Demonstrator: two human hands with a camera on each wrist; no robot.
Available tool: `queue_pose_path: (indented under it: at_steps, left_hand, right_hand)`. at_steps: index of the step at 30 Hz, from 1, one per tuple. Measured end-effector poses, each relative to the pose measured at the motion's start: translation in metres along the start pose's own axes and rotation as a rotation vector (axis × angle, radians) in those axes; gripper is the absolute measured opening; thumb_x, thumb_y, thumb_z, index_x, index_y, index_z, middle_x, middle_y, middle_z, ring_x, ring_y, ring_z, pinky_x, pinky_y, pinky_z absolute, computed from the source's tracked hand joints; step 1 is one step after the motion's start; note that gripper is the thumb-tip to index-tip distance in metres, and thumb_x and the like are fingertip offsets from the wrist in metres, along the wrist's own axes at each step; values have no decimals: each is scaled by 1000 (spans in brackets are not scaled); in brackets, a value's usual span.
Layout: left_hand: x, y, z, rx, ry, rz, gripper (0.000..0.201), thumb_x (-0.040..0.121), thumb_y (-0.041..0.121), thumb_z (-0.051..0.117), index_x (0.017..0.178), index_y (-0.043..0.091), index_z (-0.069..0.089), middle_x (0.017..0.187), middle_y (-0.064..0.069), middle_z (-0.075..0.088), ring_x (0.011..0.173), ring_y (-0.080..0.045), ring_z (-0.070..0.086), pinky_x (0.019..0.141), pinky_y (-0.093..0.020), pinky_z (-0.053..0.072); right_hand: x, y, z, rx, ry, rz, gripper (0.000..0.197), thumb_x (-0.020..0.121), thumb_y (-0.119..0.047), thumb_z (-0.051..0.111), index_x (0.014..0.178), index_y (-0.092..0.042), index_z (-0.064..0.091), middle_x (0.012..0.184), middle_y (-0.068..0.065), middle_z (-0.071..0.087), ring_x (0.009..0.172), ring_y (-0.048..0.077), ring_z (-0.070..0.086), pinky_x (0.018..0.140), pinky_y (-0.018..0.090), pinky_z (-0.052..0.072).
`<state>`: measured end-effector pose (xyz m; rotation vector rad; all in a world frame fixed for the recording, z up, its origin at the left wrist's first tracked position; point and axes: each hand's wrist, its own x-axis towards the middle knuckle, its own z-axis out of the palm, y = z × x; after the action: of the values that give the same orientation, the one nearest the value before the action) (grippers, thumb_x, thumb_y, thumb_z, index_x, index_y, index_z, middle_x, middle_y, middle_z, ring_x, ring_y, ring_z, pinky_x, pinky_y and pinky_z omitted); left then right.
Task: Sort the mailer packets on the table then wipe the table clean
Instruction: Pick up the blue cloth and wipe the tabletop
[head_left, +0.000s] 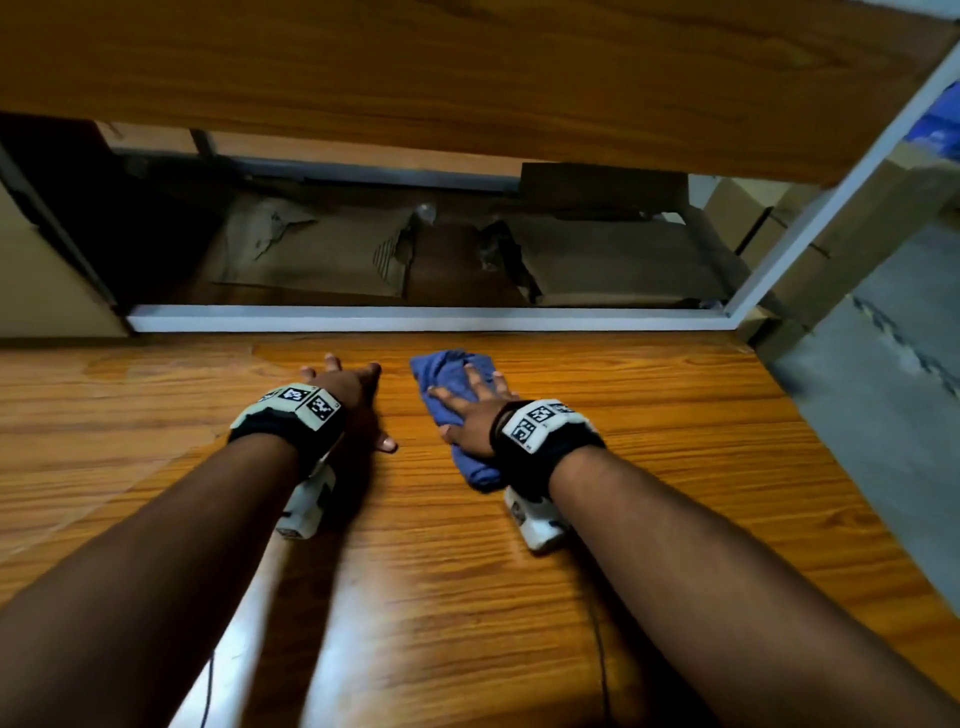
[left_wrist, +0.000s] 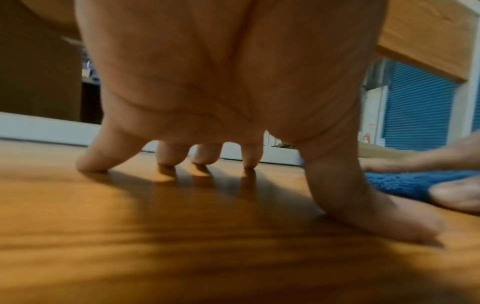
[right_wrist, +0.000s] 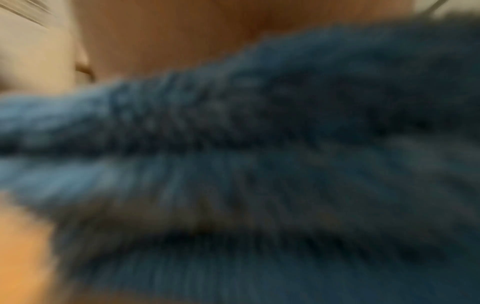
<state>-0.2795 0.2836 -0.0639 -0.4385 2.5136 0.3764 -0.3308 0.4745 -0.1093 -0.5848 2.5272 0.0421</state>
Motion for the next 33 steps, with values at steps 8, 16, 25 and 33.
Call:
queue_pose_path:
  at_steps: [8, 16, 25, 33]
  left_hand:
    - [8, -1, 0, 63, -31, -8, 124, 61, 52, 83, 152, 38, -1, 157, -15, -20, 141, -49, -13, 111, -66, 15]
    - [14, -1, -1, 67, -38, -16, 127, 59, 53, 85, 150, 42, -2, 157, -13, -22, 141, -48, -13, 110, -67, 14]
    - [6, -4, 0, 23, -10, 10, 123, 60, 51, 85, 152, 39, 4, 159, -11, -17, 143, -45, -11, 112, -65, 13]
    - [7, -3, 0, 28, -3, 8, 122, 60, 52, 84, 152, 38, 4, 159, -11, -17, 143, -45, -10, 112, -64, 15]
  right_hand:
    - [24, 103, -38, 130, 122, 381, 66, 90, -60, 29, 147, -46, 0, 157, 14, -21, 145, 43, -2, 116, 54, 8]
    - [31, 3, -33, -46, 140, 107, 63, 95, -46, 35, 149, -36, 5, 155, 17, -24, 142, 46, -15, 115, 59, 2]
    - [48, 28, -51, -97, 9, -49, 64, 96, -50, 40, 150, -45, 6, 161, 10, -11, 147, 34, -10, 119, 47, 0]
    - [40, 40, -36, 82, 67, 187, 63, 94, -53, 34, 148, -48, 2, 159, 0, -22, 145, 37, -17, 117, 54, -3]
